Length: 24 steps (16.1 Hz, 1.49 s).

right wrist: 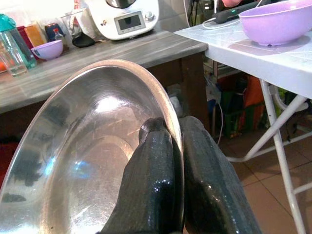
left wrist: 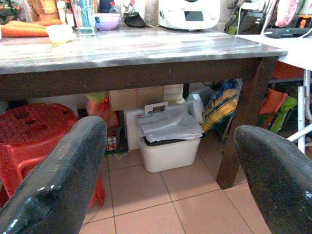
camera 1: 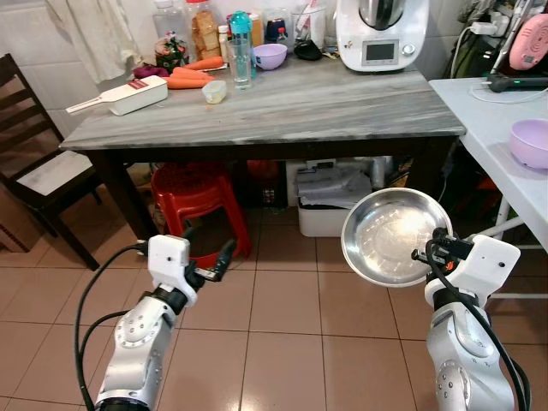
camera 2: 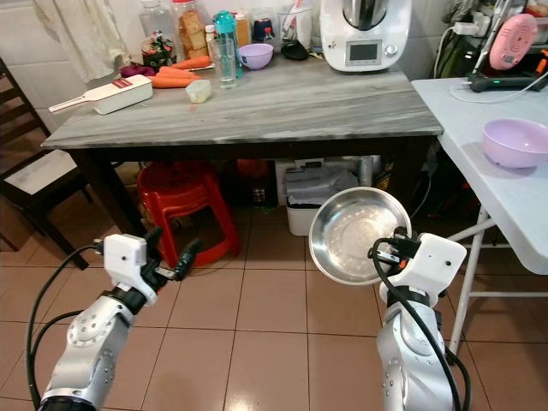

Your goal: Setting the table

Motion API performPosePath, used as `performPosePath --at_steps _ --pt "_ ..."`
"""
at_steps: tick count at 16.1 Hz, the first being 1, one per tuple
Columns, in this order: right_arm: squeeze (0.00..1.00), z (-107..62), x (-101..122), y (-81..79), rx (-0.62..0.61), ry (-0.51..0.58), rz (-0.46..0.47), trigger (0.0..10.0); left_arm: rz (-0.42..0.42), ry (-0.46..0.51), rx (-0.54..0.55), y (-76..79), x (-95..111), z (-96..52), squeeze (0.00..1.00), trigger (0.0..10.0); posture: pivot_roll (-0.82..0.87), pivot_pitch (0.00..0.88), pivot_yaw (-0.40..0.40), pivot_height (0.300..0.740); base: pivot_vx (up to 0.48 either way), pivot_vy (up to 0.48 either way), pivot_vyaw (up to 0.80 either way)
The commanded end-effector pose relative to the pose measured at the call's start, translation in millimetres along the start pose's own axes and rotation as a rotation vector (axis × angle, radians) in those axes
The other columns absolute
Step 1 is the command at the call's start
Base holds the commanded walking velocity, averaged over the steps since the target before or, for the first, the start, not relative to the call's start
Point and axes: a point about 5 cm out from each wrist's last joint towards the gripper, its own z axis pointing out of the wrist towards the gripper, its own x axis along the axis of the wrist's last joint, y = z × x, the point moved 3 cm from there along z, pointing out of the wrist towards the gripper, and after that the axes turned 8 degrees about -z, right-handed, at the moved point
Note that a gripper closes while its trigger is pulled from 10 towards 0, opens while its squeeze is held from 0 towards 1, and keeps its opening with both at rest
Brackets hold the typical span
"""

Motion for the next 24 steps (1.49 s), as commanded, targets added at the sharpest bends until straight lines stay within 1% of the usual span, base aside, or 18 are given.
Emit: performPosePath --at_steps 1,11,17,18,24 --pt "0.0 2.1 8 -5.6 0.022 0.036 -0.007 10.0 0.011 0.004 0.005 -2.8 2 -2.0 0.0 10.0 -0.02 0.0 0.08 0.74 0.292 0.0 0.0" --pt "0.0 4.1 12 -6.8 0.027 0.053 -0.008 10.0 0.011 0.006 -0.005 -1.7 2 0.9 0.0 10.0 -0.02 0.0 0.078 0.74 0.304 0.0 0.04" --pt "0.0 8.8 23 -4.5 0.016 0.095 -0.001 10.0 0.011 0.012 -0.005 0.0 3 2.7 0.0 10.0 -0.02 0.0 0.082 0.74 0.312 0.0 0.0" --pt "0.0 10.7 26 -2.8 0.015 0.109 -0.016 10.0 0.01 0.016 -0.009 1.4 4 4.7 0.0 10.0 -0.02 0.0 0.085 0.74 0.307 0.0 0.0" --pt "0.0 10.2 25 -1.1 0.006 0.108 -0.015 10.0 0.012 0.015 -0.016 2.3 4 6.3 0.0 10.0 -0.03 0.0 0.093 0.74 0.312 0.0 0.65"
